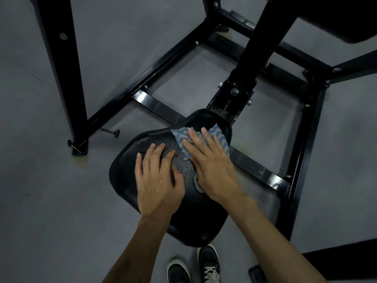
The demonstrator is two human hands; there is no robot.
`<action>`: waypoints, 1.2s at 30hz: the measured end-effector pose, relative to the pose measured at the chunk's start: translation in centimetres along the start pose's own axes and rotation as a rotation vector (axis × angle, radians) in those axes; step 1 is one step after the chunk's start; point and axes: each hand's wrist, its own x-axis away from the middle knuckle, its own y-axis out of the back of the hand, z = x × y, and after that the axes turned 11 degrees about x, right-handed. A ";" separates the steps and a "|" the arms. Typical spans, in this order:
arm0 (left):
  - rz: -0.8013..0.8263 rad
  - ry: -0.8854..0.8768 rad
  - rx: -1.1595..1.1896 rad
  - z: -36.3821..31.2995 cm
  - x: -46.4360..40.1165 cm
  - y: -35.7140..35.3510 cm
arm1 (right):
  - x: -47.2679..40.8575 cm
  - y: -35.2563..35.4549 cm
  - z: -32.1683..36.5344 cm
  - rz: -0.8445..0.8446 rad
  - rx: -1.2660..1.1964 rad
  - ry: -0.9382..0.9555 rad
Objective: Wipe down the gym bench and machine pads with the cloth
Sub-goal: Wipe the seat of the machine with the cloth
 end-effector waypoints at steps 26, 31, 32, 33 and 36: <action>0.014 0.029 0.064 0.1 0.0 0.3 | -5.2 0.2 2.0 0.019 -0.103 -0.001; 0.006 0.027 0.079 0.0 -0.1 0.3 | -2.4 1.3 -0.8 0.071 -0.051 -0.035; 0.007 0.031 0.077 0.0 -0.1 0.3 | -2.7 1.2 -0.8 0.047 -0.034 -0.107; 0.012 0.032 0.073 0.0 -0.1 0.3 | -3.3 1.0 -0.4 0.018 -0.023 -0.175; 0.022 0.036 0.065 0.1 -0.1 0.3 | -5.7 0.5 1.8 -0.056 -0.114 -0.274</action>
